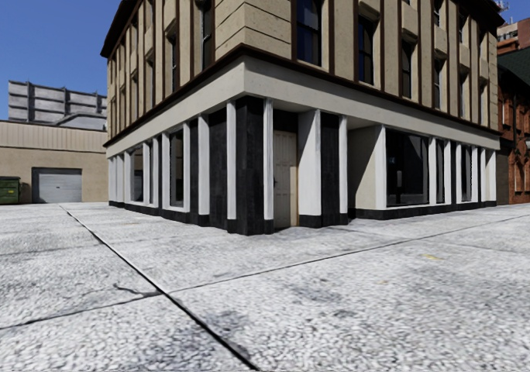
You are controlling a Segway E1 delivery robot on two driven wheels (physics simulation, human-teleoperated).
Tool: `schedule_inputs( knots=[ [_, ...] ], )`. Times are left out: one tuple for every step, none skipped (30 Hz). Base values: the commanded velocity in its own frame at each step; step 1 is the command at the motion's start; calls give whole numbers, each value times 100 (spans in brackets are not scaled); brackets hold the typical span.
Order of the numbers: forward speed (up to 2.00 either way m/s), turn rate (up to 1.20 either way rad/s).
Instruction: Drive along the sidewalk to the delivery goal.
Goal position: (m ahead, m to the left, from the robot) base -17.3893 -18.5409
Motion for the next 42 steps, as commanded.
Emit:
schedule_inputs(
  knots=[
    [127, 0],
    [127, 0],
    [127, 0],
    [127, 0],
    [127, 0],
    [127, 0],
    [127, 0],
    [127, 0],
    [127, 0],
    [127, 0],
    [127, 10],
    [127, 18],
    [127, 26],
    [127, 26],
    [127, 32],
    [127, 42],
    [127, 47],
    [127, 47],
    [128, 48],
    [129, 49],
    [130, 49],
    [130, 49],
    [133, 49],
    [140, 49],
    [149, 49],
    [149, 49],
    [155, 49],
    [157, 49],
    [157, 52],
    [157, 52],
    [158, 57],
    [158, 59],
    [158, 60],
    [158, 60],
    [158, 60],
    [158, 62],
    [158, 62],
    [160, 66],
    [162, 68],
    [162, 73],
    [162, 73],
    [162, 77]
  ],
)
